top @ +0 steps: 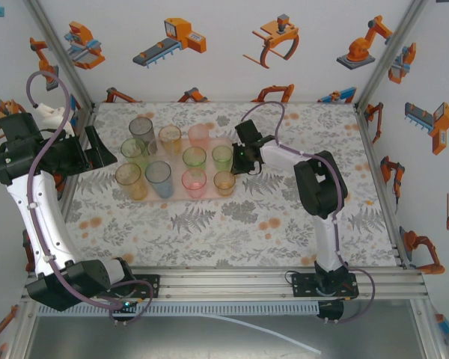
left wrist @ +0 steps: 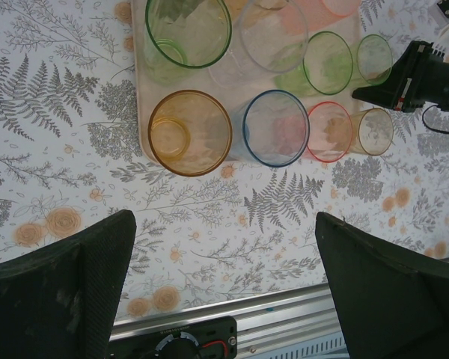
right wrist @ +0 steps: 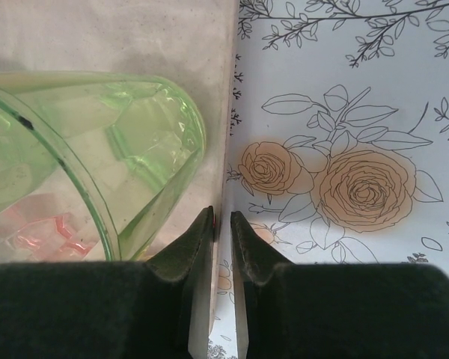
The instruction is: Place the glasses into the tray
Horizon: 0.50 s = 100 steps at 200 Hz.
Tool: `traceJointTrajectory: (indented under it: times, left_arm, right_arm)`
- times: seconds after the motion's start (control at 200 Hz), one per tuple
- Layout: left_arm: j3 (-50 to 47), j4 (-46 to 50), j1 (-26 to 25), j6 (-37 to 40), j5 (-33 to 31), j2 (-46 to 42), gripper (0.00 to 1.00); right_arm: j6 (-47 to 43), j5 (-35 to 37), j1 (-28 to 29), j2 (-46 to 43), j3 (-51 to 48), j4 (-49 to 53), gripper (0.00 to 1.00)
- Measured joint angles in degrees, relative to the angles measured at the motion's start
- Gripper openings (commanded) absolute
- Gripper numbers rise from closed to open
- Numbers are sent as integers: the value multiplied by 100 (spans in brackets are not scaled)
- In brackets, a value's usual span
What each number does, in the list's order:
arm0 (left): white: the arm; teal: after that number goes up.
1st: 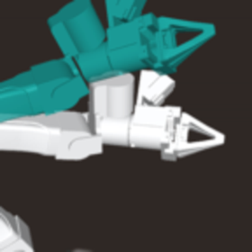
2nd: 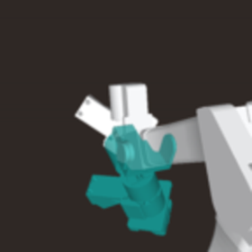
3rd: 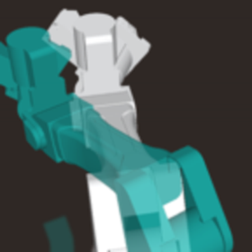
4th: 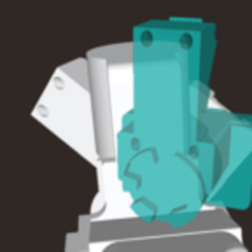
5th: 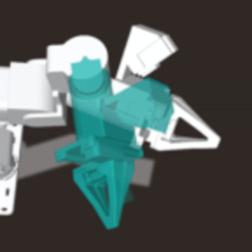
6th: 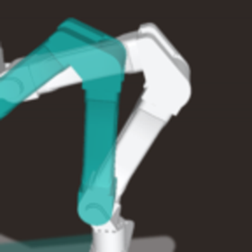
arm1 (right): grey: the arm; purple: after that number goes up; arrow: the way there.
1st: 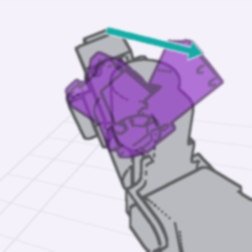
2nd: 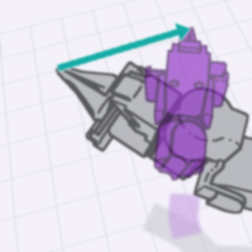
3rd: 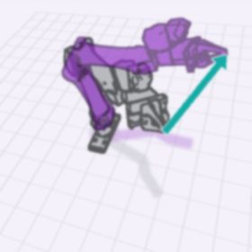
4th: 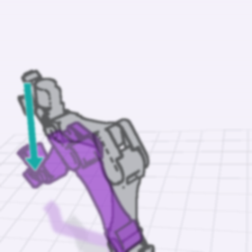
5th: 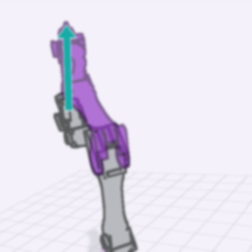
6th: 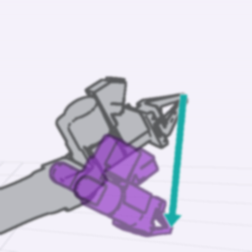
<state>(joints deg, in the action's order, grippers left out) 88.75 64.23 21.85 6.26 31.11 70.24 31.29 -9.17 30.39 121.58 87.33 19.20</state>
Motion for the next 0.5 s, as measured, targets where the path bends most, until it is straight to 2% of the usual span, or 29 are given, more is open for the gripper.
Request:
traceJointTrajectory:
  times: [0.501]
  left_arm:
    - [-76, -17, 0, 0, 2, -72, 97]
  right_arm:
    - [-2, -2, 11, 46, 98, 114, 11]
